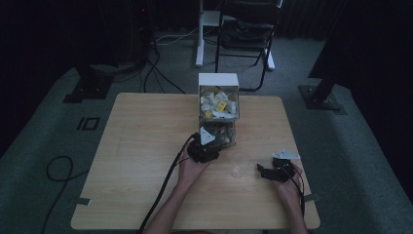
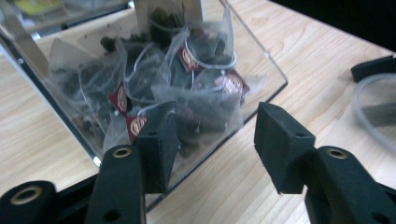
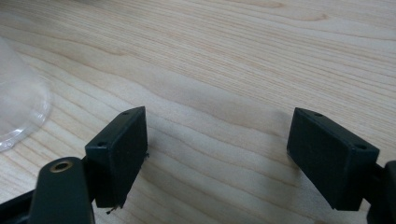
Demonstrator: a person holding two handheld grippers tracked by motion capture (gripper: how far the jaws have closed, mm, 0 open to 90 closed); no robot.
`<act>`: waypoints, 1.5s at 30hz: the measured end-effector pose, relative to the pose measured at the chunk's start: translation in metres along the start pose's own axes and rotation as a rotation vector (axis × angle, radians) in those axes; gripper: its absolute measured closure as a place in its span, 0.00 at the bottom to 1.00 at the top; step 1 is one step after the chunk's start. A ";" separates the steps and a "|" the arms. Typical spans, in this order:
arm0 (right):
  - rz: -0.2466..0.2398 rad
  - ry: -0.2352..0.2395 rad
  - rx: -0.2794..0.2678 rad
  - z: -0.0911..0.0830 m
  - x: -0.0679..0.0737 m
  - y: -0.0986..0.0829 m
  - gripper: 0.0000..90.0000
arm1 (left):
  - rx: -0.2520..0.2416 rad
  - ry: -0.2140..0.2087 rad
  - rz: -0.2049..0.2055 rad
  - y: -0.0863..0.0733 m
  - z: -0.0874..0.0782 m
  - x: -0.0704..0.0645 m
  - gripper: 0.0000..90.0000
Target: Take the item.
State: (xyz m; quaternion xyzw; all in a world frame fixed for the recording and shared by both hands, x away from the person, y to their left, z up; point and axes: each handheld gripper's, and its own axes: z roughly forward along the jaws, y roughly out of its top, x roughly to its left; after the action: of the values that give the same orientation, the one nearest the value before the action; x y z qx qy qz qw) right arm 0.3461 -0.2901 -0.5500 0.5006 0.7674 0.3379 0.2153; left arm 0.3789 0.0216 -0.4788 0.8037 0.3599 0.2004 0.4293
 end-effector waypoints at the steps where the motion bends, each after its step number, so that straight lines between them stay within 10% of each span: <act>1: -0.001 0.000 -0.001 0.000 0.000 0.000 0.22 | 0.003 0.002 0.002 0.001 0.001 0.000 0.59; 15: -0.003 0.003 -0.001 0.000 0.000 0.000 0.22 | 0.021 0.012 -0.024 0.004 0.001 0.008 0.99; 45: -0.002 0.003 -0.002 0.000 0.000 0.000 0.22 | -0.024 -0.041 -0.073 0.012 -0.024 0.018 1.00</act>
State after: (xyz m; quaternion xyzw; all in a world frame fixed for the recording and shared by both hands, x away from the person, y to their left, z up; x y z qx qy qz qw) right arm 0.3464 -0.2903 -0.5500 0.4990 0.7680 0.3391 0.2148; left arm 0.3803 0.0440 -0.4553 0.7888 0.3776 0.1724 0.4534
